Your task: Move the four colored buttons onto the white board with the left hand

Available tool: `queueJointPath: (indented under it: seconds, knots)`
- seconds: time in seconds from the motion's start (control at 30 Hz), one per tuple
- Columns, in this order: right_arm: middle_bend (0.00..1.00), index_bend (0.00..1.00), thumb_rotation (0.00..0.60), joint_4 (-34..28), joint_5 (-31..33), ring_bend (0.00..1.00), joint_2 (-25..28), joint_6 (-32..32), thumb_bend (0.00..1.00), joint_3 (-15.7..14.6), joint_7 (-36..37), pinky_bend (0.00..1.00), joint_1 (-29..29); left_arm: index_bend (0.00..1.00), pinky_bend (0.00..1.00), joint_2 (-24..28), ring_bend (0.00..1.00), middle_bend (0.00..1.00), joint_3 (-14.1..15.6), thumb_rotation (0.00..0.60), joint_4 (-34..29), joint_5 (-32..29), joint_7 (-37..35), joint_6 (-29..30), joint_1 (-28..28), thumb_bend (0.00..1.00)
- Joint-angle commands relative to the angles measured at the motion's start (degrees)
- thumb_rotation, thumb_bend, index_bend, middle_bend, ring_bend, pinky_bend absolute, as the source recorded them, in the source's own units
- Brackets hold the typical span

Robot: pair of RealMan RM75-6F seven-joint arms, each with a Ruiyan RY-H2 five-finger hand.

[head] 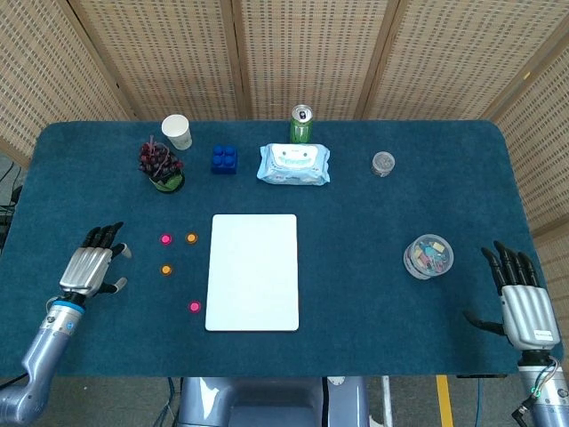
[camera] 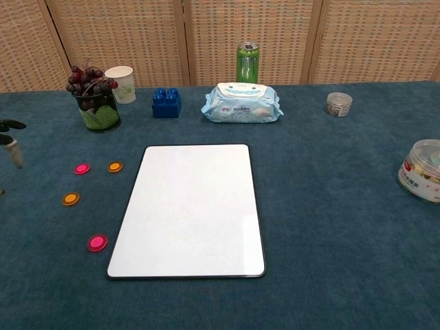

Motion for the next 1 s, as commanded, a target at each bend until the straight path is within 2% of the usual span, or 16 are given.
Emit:
queueJointPath:
  seconds: [0.03,0.6,1.0]
  knots:
    - [0.00,0.00,0.600,0.02,-0.04,0.00,0.04,-0.04,0.05,-0.03,0.08,0.00,0.02,0.39,0.00,-1.78,0.00,0.00,-0.30,0.600,1.68,-1.66,1.99,-1.34,-1.42,0.29]
    - [0.00,0.01,0.600,-0.16,0.19,0.00,0.32,-0.59,0.05,-0.12,0.40,0.00,0.19,0.39,0.00,-8.78,0.00,0.00,-0.05,0.600,4.79,-6.78,9.94,-4.92,-6.41,0.29]
    - [0.00,0.01,0.600,-0.19,0.33,0.00,0.42,-0.85,0.05,-0.16,0.74,0.00,0.27,0.40,0.00,-11.66,0.00,0.00,-0.01,0.600,6.13,-10.16,13.65,-5.47,-8.48,0.30]
